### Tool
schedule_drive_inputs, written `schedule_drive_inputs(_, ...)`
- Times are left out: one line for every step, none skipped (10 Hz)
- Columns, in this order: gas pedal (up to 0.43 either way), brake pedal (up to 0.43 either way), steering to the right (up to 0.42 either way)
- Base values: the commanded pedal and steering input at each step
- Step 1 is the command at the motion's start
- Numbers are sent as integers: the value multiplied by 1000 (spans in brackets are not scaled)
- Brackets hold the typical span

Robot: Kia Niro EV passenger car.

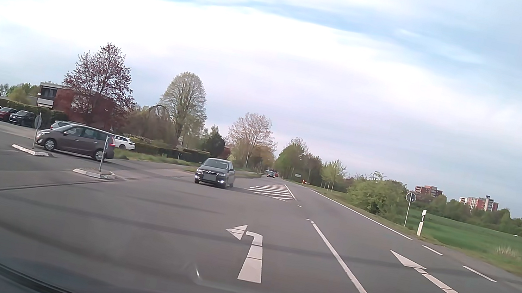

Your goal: Follow the waypoints while adhering to traffic rules and regulations

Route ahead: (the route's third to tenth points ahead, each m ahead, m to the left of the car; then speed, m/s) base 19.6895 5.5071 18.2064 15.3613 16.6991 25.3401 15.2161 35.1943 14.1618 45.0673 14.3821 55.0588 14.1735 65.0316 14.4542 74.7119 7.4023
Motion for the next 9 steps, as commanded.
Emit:
schedule_drive_inputs(67, 0, 11)
schedule_drive_inputs(67, 0, 9)
schedule_drive_inputs(67, 0, 5)
schedule_drive_inputs(67, 0, 4)
schedule_drive_inputs(59, 0, 4)
schedule_drive_inputs(39, 0, 0)
schedule_drive_inputs(39, 0, -3)
schedule_drive_inputs(39, 0, -6)
schedule_drive_inputs(28, 0, -14)
